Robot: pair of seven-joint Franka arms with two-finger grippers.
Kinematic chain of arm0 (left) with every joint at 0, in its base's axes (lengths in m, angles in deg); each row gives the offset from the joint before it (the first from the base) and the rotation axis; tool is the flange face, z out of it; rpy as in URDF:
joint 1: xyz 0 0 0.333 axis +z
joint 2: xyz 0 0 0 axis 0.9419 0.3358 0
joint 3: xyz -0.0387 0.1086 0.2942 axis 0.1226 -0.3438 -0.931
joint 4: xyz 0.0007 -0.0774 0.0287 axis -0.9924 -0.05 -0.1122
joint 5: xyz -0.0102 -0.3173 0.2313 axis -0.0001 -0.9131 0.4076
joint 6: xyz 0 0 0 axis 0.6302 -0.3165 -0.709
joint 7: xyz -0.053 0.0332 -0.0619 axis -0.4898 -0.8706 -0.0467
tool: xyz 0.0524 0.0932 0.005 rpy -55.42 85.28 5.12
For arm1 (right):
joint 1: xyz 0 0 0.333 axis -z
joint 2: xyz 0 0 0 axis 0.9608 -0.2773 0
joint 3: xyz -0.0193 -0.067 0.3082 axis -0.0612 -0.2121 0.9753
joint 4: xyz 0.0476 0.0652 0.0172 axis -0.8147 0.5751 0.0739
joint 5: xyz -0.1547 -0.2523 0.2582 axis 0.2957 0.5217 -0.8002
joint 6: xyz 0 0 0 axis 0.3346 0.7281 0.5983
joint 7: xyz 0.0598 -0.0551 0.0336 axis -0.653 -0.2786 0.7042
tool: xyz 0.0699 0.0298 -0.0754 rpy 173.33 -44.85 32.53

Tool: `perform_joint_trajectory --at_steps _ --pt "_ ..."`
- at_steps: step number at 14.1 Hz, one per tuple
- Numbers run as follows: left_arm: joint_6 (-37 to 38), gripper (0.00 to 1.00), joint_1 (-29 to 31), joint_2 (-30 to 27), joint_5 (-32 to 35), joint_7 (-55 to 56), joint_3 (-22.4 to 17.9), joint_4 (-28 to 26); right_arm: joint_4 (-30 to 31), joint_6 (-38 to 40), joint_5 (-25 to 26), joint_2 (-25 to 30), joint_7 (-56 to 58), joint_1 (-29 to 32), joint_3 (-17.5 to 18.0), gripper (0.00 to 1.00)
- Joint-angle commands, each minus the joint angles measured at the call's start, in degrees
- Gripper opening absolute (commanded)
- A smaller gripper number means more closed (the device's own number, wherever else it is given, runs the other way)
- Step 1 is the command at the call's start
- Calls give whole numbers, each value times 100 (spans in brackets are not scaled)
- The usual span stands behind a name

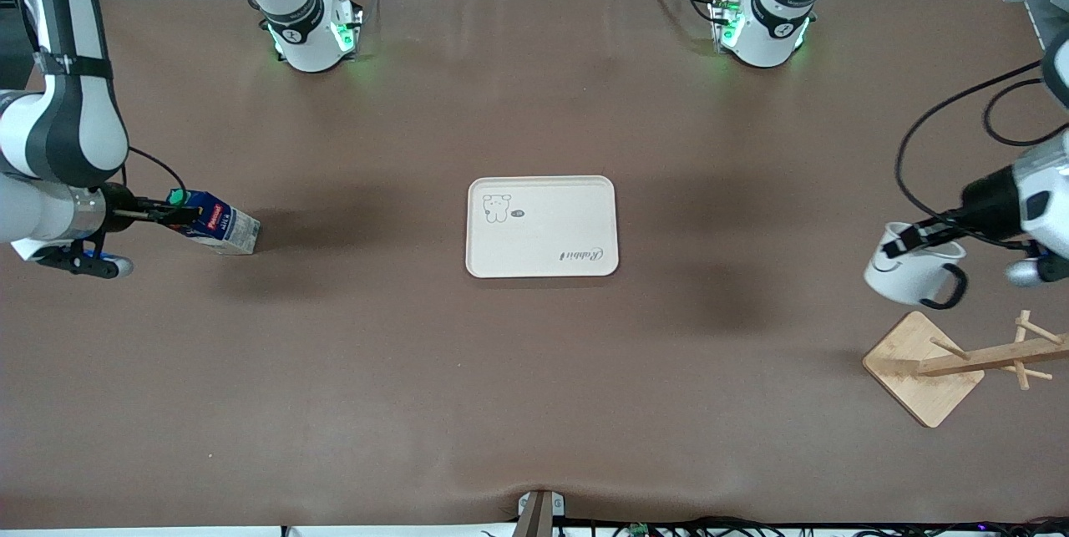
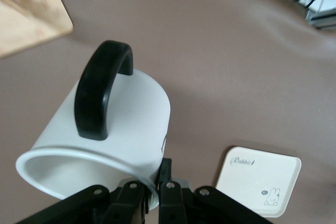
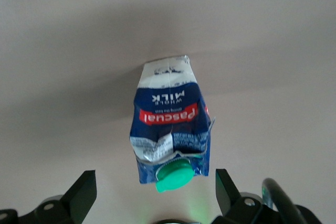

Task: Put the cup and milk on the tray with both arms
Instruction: 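Lift the mug off the stand and carry it over the tray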

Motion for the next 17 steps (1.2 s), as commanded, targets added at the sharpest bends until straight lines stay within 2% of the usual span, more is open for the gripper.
perform_joint_trajectory --at_steps 1,3,6,8,10,12,13,14,15,16,17 --pt "131 0 24 -17 189 1065 577 -60 410 -349 310 318 198 34 50 100" --pt "149 0 -281 150 364 1577 789 -51 629 -543 311 405 216 35 51 100" --pt "149 0 -1046 457 804 2209 798 -16 1156 -1244 311 581 207 43 59 100" --pt "149 0 -1590 886 822 2440 790 115 1428 -1615 311 687 216 43 59 100" --pt "149 0 -2293 1396 1162 2728 755 360 1675 -2044 311 740 216 52 59 100" --pt "149 0 -2672 1853 1480 3684 755 650 1938 -2537 311 749 347 113 59 100" --pt "149 0 -2892 2073 1473 3967 755 808 1983 -2583 311 740 548 140 59 94" --pt "149 0 -3085 2267 1464 4065 755 940 2001 -2522 293 740 611 140 59 71" --pt "149 0 -3235 2451 1438 4119 746 1046 2001 -2487 284 749 620 149 59 62" --pt "149 0 -3332 2627 1446 4232 746 1091 2001 -2434 275 740 629 149 59 59" --pt "149 0 -3377 2803 1429 4442 746 1187 2001 -2407 258 749 629 166 59 38"
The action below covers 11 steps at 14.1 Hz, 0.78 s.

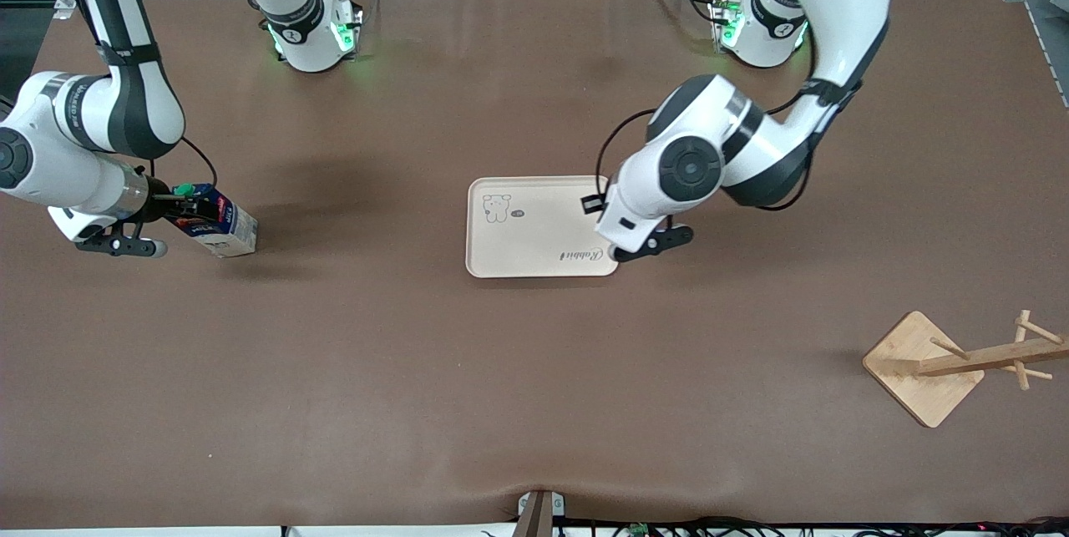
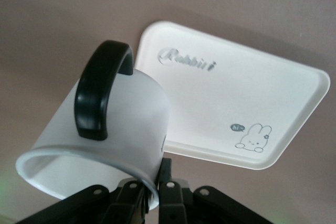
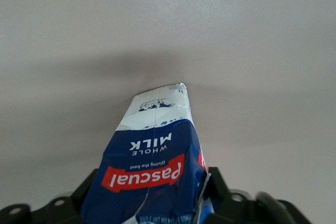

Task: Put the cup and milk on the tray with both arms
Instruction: 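Lift the mug off the stand and carry it over the tray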

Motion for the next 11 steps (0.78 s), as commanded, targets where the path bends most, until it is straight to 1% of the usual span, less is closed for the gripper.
perform_joint_trajectory --at_steps 1,2,4,9,11 --pt "132 0 -173 657 71 584 -11 537 179 161 38 208 104 135 70 14" --pt "132 0 -235 799 53 778 -11 625 144 380 29 208 104 135 70 7" --pt "132 0 -402 949 44 876 -19 644 48 487 -58 216 104 126 78 7" --pt "132 0 -463 1204 35 911 -19 652 -295 557 -67 216 104 74 105 7" --pt "132 0 -473 1301 -8 1077 -11 652 -943 1195 -76 155 34 -145 105 5"
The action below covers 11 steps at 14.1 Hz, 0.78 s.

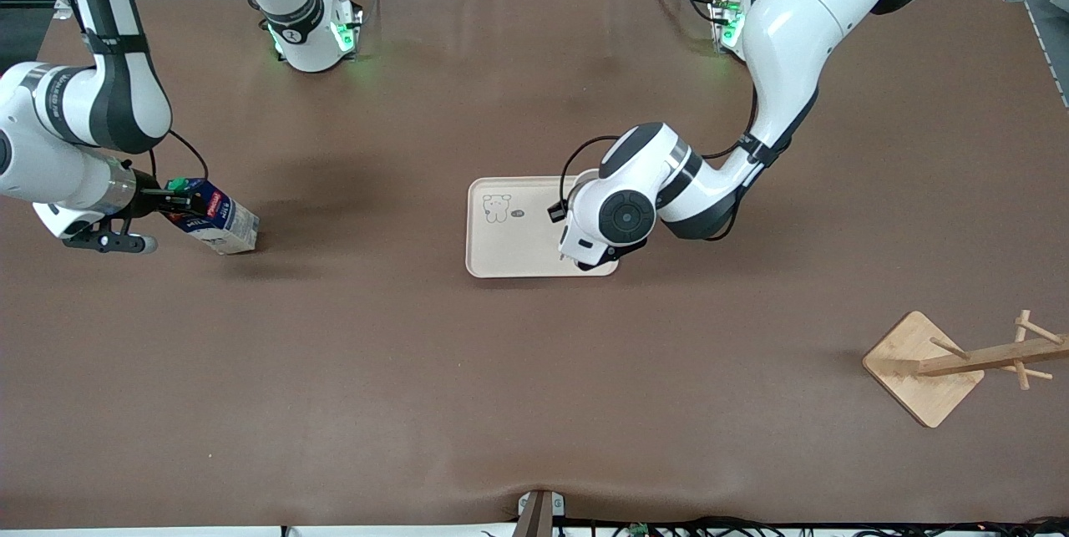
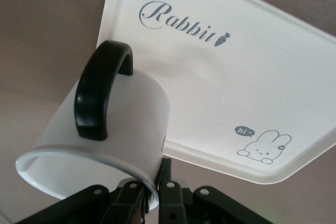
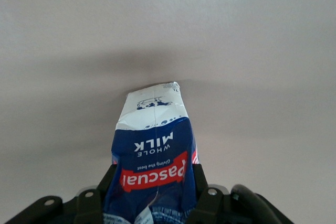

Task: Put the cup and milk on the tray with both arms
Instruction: 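Lift the mug off the stand and carry it over the tray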

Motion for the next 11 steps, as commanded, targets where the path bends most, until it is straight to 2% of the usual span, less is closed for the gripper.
perform_joint_trajectory --at_steps 1,6,11 --pt "123 0 -92 208 -44 250 -15 218 -864 868 -96 8 -28 -263 49 2" --pt "80 0 -232 393 -105 259 -15 340 -1543 1038 -422 -45 -176 -790 40 4" --pt "71 0 -242 498 -114 242 -15 349 -2087 1661 -422 -167 -1608 -1642 40 6"
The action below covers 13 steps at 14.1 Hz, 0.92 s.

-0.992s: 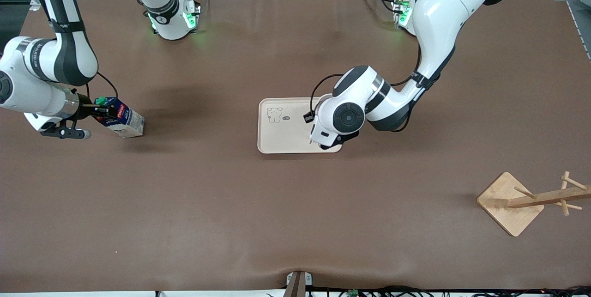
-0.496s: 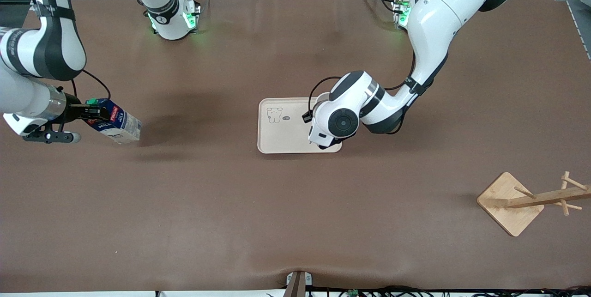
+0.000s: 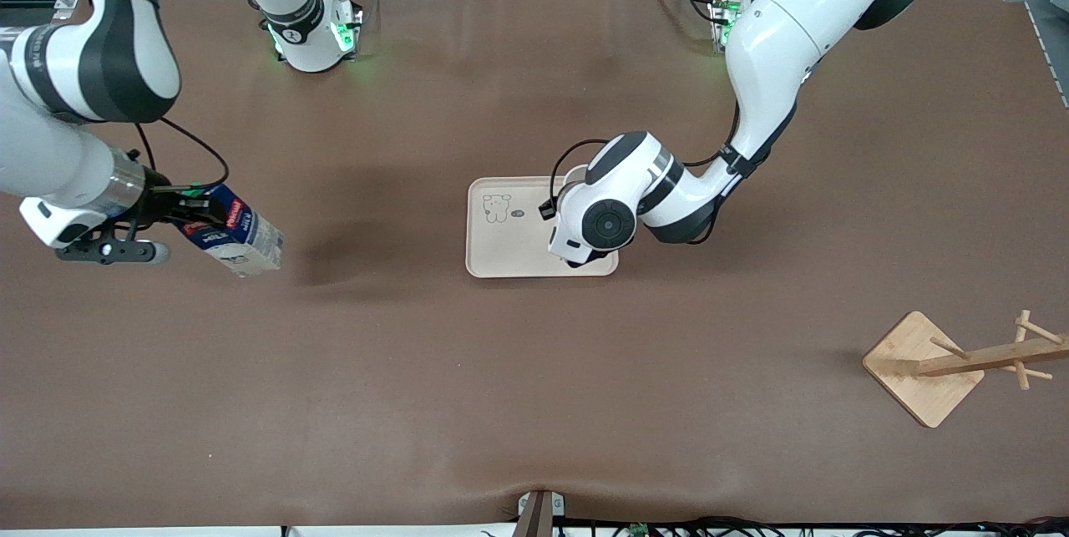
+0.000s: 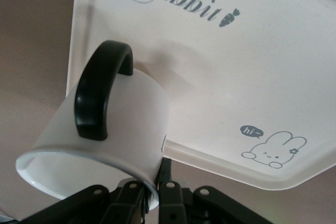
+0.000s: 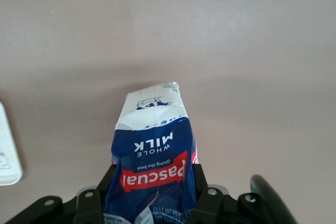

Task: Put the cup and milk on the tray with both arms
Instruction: 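Lower the mug onto the tray while the right gripper carries milk over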

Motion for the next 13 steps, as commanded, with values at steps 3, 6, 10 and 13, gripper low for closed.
perform_joint_trajectory --at_steps 3,6,10,13 --pt "39 0 -47 222 -87 83 -16 198 -685 296 -46 -338 -1323 -847 -48 16" --pt "-49 4 -46 284 -78 74 -24 198 -993 296 -177 -540 -2055 -1032 -48 15" --pt "-76 94 -38 275 -69 -5 -147 207 -1082 331 -380 -655 -2957 -1664 -48 17" --pt "-32 100 -20 92 -43 39 -139 233 -1099 296 -537 -742 -3742 -2087 -48 17"
